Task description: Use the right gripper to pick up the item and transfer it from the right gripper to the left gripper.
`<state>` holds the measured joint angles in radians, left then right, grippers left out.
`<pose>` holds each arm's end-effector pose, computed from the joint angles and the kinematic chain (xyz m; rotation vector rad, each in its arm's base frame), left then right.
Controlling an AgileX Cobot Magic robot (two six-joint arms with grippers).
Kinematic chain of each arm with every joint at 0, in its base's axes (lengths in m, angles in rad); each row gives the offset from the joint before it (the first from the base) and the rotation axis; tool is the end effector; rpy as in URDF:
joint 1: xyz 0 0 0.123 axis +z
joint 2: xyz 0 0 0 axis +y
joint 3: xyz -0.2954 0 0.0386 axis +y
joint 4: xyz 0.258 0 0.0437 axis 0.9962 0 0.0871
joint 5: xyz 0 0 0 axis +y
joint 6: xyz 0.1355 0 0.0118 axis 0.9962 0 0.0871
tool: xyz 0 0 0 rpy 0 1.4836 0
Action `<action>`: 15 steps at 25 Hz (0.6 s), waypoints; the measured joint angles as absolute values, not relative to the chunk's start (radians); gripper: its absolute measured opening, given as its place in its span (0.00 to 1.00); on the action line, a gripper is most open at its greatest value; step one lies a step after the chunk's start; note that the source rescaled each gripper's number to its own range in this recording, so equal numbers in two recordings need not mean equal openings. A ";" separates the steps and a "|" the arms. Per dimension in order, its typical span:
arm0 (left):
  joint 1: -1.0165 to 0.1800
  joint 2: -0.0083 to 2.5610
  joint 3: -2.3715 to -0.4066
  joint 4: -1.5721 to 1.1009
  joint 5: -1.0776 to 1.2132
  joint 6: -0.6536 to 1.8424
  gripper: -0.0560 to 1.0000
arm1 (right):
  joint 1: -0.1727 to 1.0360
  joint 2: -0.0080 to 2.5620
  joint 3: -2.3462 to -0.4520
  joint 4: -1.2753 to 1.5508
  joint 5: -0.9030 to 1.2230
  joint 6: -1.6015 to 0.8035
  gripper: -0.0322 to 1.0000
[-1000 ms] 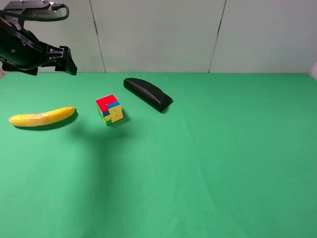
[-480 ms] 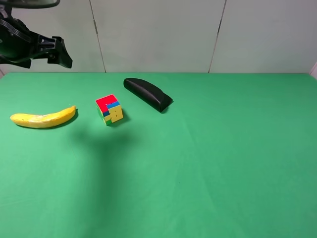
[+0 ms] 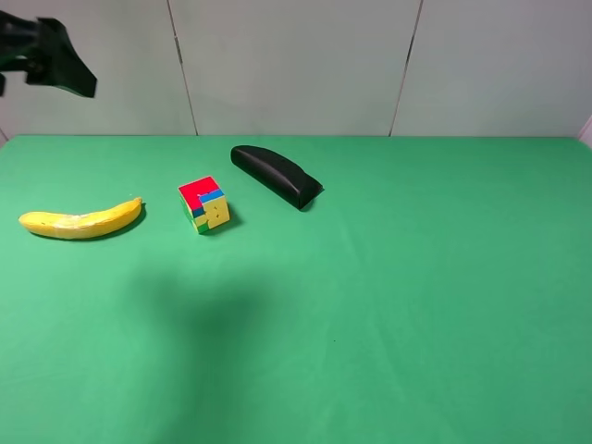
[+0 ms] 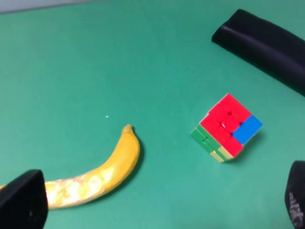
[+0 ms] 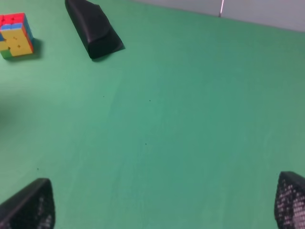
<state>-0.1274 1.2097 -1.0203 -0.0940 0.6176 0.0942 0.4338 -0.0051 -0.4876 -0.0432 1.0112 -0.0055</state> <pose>0.2923 -0.0449 0.3180 0.1940 2.2819 -0.1193 0.0334 0.0100 0.2638 -0.4371 1.9602 0.2231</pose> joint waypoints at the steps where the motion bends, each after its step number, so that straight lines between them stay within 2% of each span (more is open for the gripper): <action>1: -0.127 1.177 -1.020 -0.078 0.645 0.083 1.00 | 0.434 -0.005 -0.488 -0.043 1.011 -0.006 1.00; 11: -0.127 0.854 -1.019 0.059 0.968 -0.046 1.00 | 0.434 -0.005 -0.488 -0.043 1.011 -0.006 1.00; 15: -0.127 0.687 -0.954 0.061 1.043 -0.049 1.00 | 0.434 -0.005 -0.488 -0.043 1.012 -0.006 1.00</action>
<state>-0.1274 0.6865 -0.9536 0.0608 1.0434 -0.0494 0.4338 -0.0051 -0.4876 -0.0432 1.0121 -0.0055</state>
